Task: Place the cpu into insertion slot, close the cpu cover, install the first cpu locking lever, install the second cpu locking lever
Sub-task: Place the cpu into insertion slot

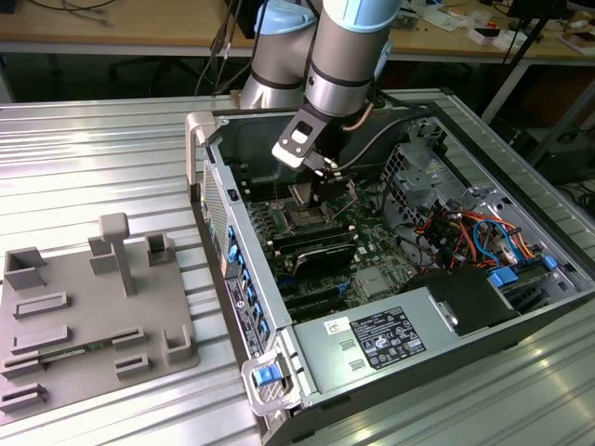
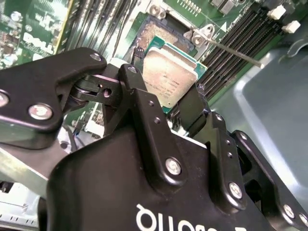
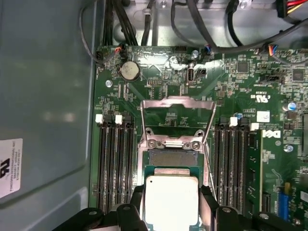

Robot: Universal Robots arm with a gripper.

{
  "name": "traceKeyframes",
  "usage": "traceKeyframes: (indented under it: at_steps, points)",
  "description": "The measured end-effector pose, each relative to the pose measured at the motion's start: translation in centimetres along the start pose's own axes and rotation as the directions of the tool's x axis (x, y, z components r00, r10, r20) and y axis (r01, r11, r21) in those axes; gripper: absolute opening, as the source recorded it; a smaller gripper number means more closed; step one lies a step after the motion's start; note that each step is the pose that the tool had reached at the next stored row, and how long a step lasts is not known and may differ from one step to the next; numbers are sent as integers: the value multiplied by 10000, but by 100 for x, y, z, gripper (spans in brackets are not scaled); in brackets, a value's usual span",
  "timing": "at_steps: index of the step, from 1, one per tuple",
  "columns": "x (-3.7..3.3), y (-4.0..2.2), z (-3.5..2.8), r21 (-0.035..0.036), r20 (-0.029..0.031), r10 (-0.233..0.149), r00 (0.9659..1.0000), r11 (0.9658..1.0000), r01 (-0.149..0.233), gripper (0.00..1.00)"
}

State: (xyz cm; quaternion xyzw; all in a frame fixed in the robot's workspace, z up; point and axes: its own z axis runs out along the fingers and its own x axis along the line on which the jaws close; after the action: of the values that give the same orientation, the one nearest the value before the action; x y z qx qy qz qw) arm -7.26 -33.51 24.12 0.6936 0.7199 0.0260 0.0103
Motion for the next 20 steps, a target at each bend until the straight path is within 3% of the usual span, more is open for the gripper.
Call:
traceKeyframes:
  at_steps: [5, 11, 17, 20]
  points:
    - [13, 10, 116, 1, 1, 1, 10000, 10000, -1, 54]
    - [13, 11, 131, -1, 9, -1, 10000, 10000, 1, 54]
    - [13, 3, 264, 21, 13, 2, 10000, 10000, -2, 54]
    - [12, 3, 282, 42, 72, 38, 10000, 10000, -38, 54]
